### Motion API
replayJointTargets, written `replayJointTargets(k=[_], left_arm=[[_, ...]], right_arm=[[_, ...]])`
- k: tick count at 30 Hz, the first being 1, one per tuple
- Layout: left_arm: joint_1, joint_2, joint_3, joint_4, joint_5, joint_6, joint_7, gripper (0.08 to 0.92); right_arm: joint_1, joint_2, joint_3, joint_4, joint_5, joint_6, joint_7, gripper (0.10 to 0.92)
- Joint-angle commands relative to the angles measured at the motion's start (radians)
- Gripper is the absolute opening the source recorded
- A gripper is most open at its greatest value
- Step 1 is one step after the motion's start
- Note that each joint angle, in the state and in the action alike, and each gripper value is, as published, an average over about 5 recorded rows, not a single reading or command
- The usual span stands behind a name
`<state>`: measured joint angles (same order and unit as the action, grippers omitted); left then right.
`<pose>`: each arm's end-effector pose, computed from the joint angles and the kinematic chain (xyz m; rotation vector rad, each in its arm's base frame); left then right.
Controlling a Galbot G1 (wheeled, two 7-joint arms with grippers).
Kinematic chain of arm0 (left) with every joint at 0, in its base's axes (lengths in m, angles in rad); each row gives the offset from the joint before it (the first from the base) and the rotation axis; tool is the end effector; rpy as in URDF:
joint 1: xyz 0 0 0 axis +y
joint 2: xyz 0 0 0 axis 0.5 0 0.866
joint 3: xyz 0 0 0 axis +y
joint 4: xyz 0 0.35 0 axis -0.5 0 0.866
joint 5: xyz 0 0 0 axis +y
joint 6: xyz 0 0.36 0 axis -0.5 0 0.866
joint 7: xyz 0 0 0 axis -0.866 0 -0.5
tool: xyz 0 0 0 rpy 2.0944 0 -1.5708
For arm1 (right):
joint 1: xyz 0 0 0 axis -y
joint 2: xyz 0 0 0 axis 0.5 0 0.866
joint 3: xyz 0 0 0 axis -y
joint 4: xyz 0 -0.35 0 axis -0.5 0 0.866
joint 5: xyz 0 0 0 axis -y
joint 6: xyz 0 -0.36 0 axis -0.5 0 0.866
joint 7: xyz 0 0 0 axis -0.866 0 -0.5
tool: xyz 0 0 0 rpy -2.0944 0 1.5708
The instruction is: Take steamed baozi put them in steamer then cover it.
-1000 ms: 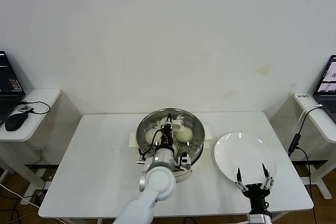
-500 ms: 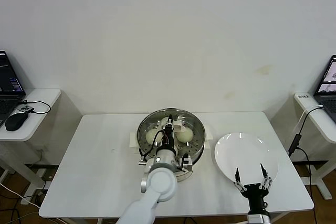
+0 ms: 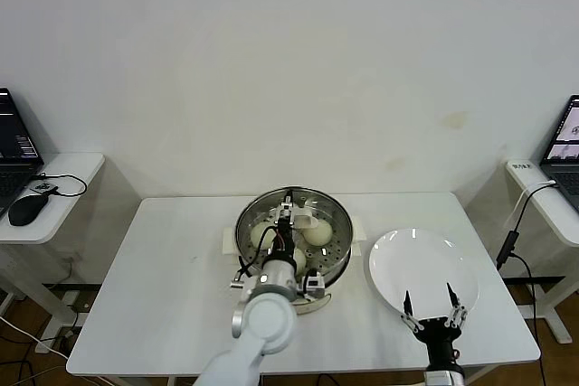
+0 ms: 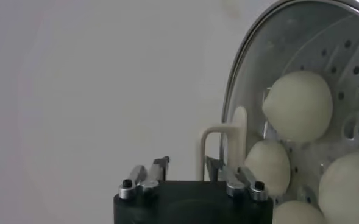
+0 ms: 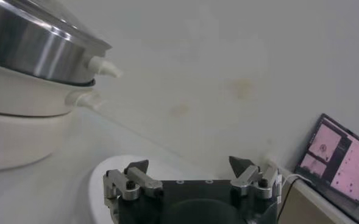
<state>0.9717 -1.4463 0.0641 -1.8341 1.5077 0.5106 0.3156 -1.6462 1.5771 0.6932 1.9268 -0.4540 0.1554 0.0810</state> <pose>0.3094 -0.1594 -0.2556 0.1771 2.2418 2.1391 0.1479 -0.0555 -0.3732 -0.2019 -2.9273 0.8008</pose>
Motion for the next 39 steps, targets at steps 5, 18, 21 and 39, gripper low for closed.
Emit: replayJointTargets(k=[5,18,21,39], left_arm=[[0.182,0.187,-0.065,-0.339,-0.208,-0.013,-0.030,0.754],[0.620,0.283,-0.442,-0.558,-1.239,-0.223,-0.448,0.823],[0.704,0.269,-0.581,-0.498,-1.537,-0.415,-0.529,0.823],[0.884,0.254,-0.674,-0.289,-1.866,-0.643,-0.586,0.823]], right_arm=[[-0.007,-0.001,0.001,0.004,0.002,0.001,0.000,0.823],[-0.051,-0.073,-0.005,0.029,0.145,0.037,-0.037,0.823],[-0.055,-0.076,-0.010,0.036,0.178,0.046,-0.055,0.823],[-0.182,-0.159,-0.053,0.098,0.434,0.005,-0.182,0.823]])
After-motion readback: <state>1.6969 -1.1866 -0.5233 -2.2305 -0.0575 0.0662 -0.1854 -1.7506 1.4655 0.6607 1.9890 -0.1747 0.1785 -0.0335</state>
